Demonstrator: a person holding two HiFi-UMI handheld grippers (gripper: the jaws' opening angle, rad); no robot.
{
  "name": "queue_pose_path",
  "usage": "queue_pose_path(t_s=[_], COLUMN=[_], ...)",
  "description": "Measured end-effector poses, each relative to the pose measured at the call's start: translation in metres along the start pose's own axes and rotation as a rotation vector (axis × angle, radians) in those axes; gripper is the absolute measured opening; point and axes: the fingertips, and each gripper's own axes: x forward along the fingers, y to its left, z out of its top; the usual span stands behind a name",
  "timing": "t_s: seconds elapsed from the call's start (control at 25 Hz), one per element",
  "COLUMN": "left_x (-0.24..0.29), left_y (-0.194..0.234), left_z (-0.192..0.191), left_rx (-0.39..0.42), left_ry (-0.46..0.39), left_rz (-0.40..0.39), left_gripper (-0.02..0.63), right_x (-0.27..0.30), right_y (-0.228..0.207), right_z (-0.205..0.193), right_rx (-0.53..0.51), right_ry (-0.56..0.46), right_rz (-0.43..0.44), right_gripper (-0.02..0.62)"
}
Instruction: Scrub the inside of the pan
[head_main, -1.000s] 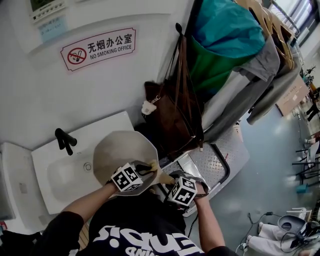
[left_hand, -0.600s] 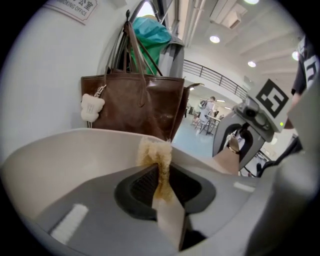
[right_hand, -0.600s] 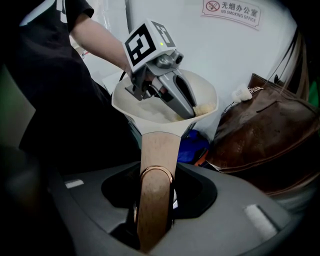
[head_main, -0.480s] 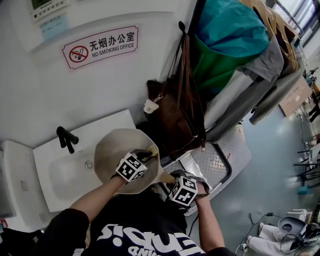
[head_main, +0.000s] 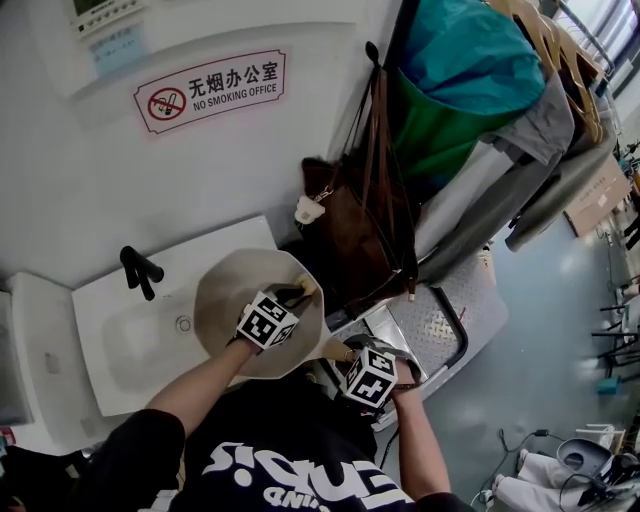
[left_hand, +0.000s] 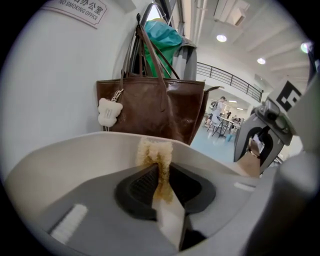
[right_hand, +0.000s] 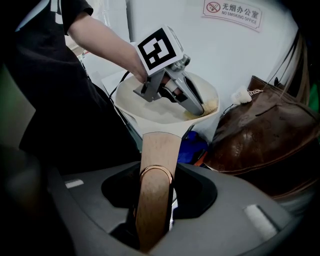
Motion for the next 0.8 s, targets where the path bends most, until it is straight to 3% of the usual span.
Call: queue_pose_path(t_s=[0.52, 0.68, 0.8], left_x=[-0.006, -0.015, -0.021], left_y=[0.049, 0.064, 0.071], left_z=[0.001, 0.011, 0.012], left_rx=[0.012, 0.037, 0.104], left_ry=[0.035, 0.053, 0.101], left_rz=[0.131, 0.188, 0.217], left_gripper=[0.067, 0.067, 0.067], right_x=[0.001, 0.001, 0.002], right_y=[0.000, -0.002, -0.001], right_z=[-0.001, -0.001, -0.001], right_rx=[-0.004, -0.006, -0.003], right_ry=[-0.001, -0.002, -0.004], right_rz=[0.001, -0.004, 0.000], right_gripper=[0.164, 0.164, 0.164])
